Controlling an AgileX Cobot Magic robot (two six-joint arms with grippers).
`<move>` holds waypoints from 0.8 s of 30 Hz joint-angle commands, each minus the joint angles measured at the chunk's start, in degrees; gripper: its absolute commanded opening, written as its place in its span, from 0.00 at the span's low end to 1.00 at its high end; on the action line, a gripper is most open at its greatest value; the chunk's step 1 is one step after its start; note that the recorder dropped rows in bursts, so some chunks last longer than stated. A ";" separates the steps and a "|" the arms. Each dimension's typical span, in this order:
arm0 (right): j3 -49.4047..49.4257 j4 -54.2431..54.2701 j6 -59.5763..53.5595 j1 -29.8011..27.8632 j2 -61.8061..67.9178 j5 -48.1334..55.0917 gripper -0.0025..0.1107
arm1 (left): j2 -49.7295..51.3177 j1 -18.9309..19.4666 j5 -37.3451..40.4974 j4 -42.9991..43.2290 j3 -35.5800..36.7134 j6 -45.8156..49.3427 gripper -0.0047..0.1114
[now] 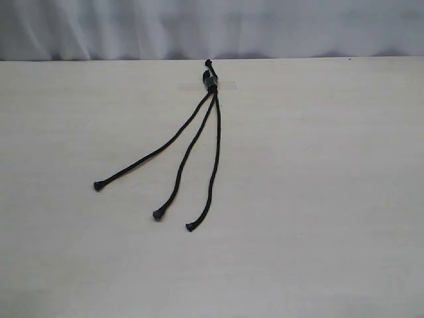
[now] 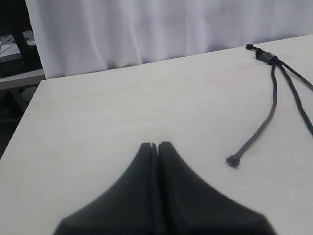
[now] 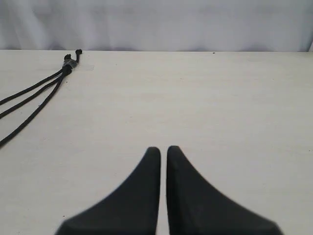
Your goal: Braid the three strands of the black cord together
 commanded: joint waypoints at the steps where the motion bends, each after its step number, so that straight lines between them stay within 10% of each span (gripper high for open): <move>1: 0.21 0.22 -0.03 -0.02 -0.23 -0.74 0.06 | -0.11 -0.11 -0.55 0.22 0.18 -0.07 0.04; 12: 0.21 0.22 -0.03 -0.02 -0.23 -4.72 0.06 | -0.11 -0.11 -1.94 0.20 0.18 -0.07 0.04; 24: 0.21 -0.33 -0.15 -0.02 -0.23 -18.85 0.06 | -0.11 -0.11 -26.85 0.20 0.18 -0.07 0.04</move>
